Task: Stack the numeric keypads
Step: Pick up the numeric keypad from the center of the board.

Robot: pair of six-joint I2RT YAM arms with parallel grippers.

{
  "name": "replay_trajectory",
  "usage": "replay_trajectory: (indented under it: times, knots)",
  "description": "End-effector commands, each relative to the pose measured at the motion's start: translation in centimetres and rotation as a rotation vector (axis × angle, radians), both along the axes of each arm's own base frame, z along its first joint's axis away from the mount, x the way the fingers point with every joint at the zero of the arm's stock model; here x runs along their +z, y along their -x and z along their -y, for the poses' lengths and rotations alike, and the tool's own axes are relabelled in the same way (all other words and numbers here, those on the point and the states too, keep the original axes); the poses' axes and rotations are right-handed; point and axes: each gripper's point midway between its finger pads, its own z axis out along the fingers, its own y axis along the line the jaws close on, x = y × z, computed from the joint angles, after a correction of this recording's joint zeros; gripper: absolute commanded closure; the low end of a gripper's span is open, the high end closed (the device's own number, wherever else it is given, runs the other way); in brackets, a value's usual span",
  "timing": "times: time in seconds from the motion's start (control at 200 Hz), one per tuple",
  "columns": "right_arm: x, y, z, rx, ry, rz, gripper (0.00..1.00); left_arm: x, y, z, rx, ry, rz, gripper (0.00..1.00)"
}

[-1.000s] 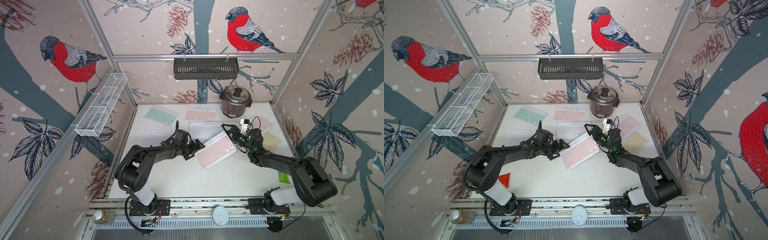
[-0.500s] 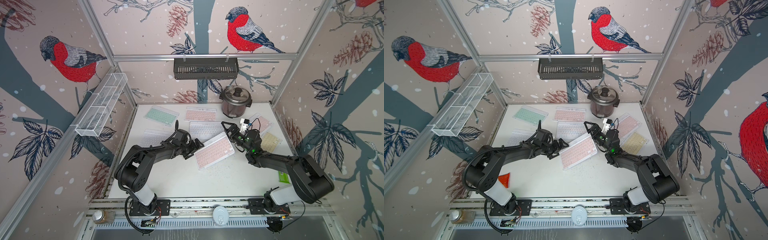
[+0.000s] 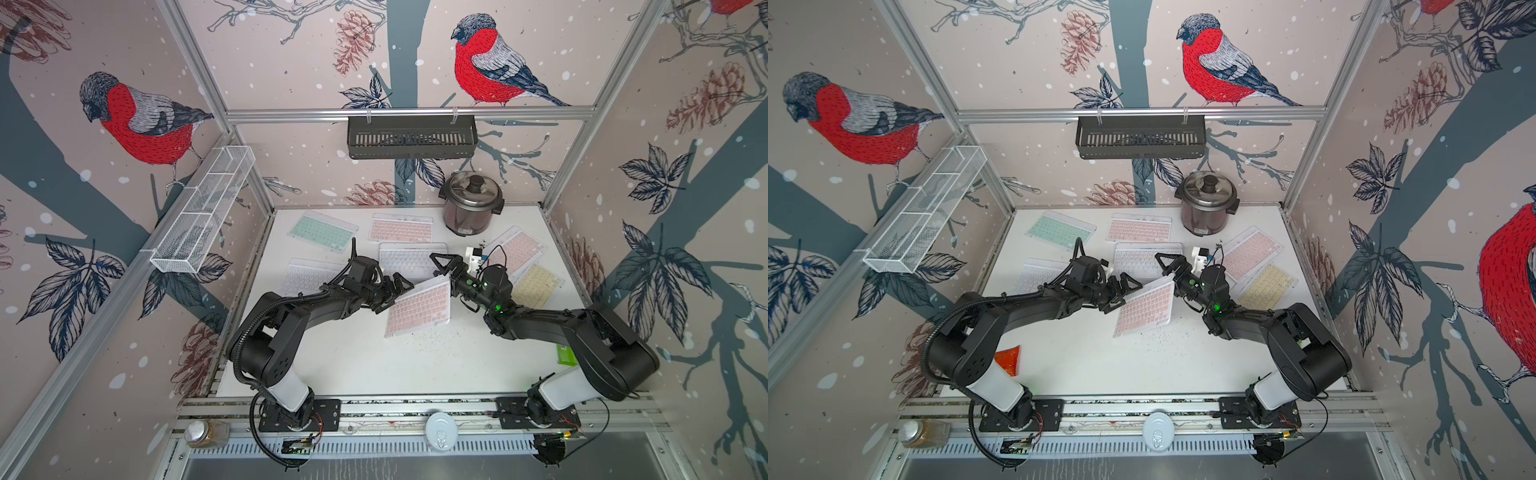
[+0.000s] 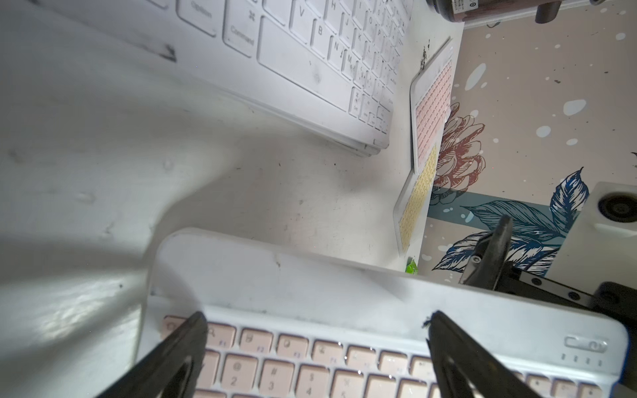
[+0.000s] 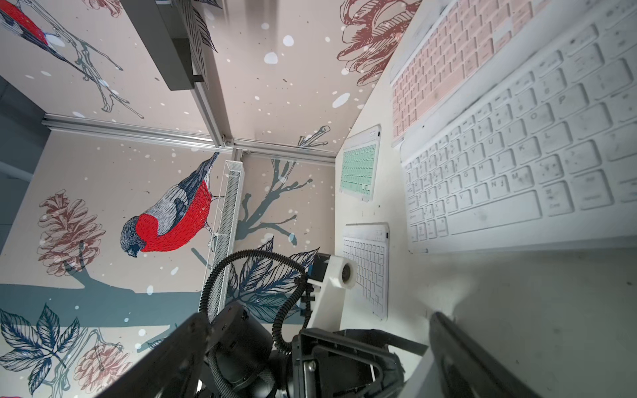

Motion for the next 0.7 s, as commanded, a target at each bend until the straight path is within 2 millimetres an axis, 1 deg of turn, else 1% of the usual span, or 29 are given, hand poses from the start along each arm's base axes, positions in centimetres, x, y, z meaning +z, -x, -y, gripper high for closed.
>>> replay_trajectory:
  times: [0.0, 0.17, 0.245, 0.366, 0.566, 0.636, 0.696]
  knots:
    - [0.3, 0.0, 0.5, -0.032, 0.009, -0.016, 0.00, 0.9, -0.1, 0.4, -0.011, 0.031, 0.024, 0.02]
    - [-0.6, 0.3, 0.7, -0.026, 0.121, -0.075, 0.00, 0.6, 0.0, 0.3, -0.011, 0.026, 0.019, 0.02]
    - [-1.2, 0.8, 0.4, 0.014, 0.187, -0.107, 0.00, 0.4, 0.0, 0.3, -0.010, 0.026, 0.015, 0.01]
    - [-1.6, 1.8, 0.5, 0.059, 0.253, -0.131, 0.00, 0.3, 0.1, 0.2, -0.009, 0.024, 0.013, 0.01]
    - [-1.7, 3.9, 0.5, 0.165, 0.426, -0.138, 0.08, 0.1, 0.1, 0.2, -0.007, 0.026, 0.010, 0.02]
    - [-1.7, 4.6, 0.7, 0.198, 0.481, -0.133, 0.13, 0.0, 0.2, 0.2, -0.008, 0.025, 0.007, 0.01]
    - [-2.2, 5.3, 0.9, 0.230, 0.526, -0.142, 0.19, -0.2, 0.2, 0.2, -0.008, 0.025, 0.005, 0.02]
